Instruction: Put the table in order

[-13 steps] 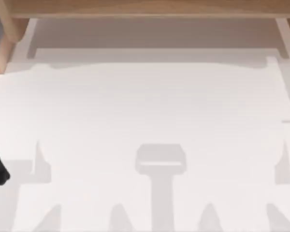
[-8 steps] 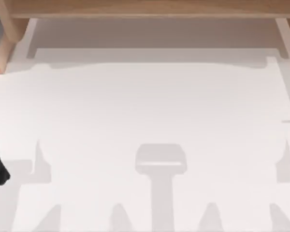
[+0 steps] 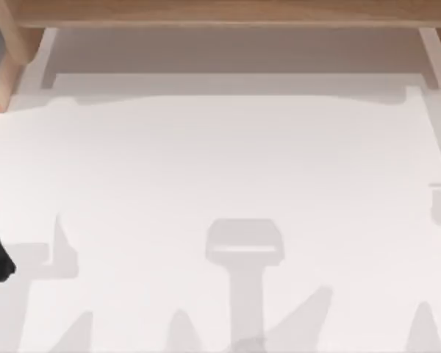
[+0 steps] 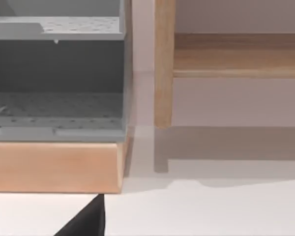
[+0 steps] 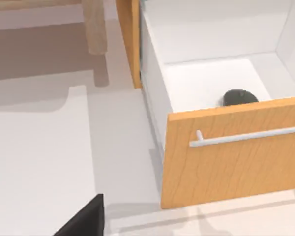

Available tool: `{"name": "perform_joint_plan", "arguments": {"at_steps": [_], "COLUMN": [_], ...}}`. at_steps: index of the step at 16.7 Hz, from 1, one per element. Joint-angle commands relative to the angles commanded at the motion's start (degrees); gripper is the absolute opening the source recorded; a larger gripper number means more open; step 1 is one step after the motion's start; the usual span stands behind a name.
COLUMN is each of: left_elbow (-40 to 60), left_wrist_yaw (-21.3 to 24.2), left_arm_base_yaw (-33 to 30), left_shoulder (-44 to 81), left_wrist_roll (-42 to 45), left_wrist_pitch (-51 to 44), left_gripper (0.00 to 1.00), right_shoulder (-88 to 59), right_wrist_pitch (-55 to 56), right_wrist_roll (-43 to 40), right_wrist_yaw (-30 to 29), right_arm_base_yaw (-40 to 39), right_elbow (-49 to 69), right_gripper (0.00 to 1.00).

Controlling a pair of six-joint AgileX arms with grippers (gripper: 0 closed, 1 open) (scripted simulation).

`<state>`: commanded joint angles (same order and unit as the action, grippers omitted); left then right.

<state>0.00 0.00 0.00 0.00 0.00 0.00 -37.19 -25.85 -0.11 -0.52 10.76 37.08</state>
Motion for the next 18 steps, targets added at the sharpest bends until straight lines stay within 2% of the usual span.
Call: {"name": "perform_joint_plan", "arguments": {"at_steps": [6,11,15,18], "left_elbow": [0.0,0.0,0.0,0.0], "left_wrist_yaw": [0.0,0.0,0.0,0.0], "left_arm_base_yaw": [0.0,0.0,0.0,0.0], "left_shoulder": [0.0,0.0,0.0,0.0], "left_wrist_roll": [0.0,0.0,0.0,0.0], "left_wrist_pitch": [0.0,0.0,0.0,0.0], "left_gripper": [1.00,1.00,1.00,1.00], "right_shoulder": [-39.8,-73.0,-94.1,-104.5], "right_wrist_pitch": [-20.3,-35.4,-43.9,-47.7], "right_wrist_roll": [-1.1,-2.7,-4.0,-4.4], "right_wrist_yaw": [-0.5,-0.4,-0.1,0.3], "right_arm_base_yaw": [7.2,9.8,10.2,10.3], "right_elbow": [38.5,68.2,86.7,95.9], "right_gripper": [1.00,1.00,1.00,1.00]}}
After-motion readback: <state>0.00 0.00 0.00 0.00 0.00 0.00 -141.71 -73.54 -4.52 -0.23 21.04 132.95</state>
